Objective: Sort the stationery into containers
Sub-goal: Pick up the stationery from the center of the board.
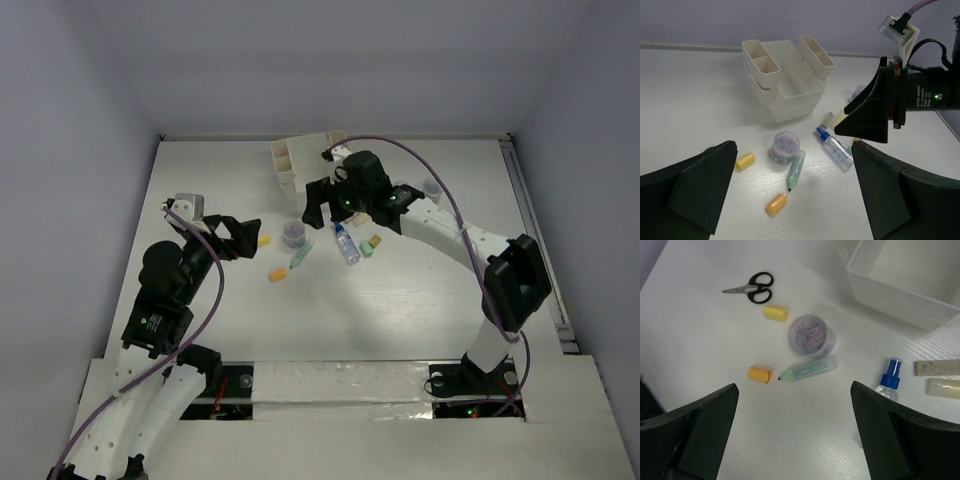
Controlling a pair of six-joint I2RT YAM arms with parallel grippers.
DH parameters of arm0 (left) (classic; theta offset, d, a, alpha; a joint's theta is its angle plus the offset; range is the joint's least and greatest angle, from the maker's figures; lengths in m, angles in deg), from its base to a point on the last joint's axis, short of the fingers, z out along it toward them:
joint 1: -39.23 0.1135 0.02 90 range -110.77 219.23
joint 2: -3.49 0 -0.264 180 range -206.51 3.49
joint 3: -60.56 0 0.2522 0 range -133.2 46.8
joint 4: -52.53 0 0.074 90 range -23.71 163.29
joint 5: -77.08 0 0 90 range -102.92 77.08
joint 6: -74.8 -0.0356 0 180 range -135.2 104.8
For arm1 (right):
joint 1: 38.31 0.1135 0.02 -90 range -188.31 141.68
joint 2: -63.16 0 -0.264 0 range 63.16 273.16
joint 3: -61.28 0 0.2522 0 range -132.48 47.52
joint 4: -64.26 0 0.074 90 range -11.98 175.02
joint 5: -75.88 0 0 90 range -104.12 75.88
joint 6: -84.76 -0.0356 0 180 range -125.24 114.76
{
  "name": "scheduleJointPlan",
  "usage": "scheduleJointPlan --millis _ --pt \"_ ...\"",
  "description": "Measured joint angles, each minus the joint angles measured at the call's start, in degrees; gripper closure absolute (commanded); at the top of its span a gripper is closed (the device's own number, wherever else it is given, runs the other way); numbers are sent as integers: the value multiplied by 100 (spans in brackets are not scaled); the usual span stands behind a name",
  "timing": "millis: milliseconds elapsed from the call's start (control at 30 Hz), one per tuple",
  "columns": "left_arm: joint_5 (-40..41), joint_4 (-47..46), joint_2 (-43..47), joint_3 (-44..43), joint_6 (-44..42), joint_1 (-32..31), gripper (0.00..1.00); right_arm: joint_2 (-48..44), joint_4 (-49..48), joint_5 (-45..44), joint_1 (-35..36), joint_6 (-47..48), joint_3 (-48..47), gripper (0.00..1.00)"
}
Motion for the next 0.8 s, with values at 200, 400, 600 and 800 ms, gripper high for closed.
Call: scheduleJointPlan --millis 200,400,600,800 --pt "186 0 0 0 63 0 1 763 166 -629 361 118 -627 0" --pt "249 4 0 0 66 -11 1 1644 313 -1054 739 203 -1139 0" --pt "293 28 2 0 63 -20 1 2208 590 -1364 789 271 -1488 0" --pt "293 28 4 0 63 -20 1 2404 741 -1547 798 291 -1700 1"
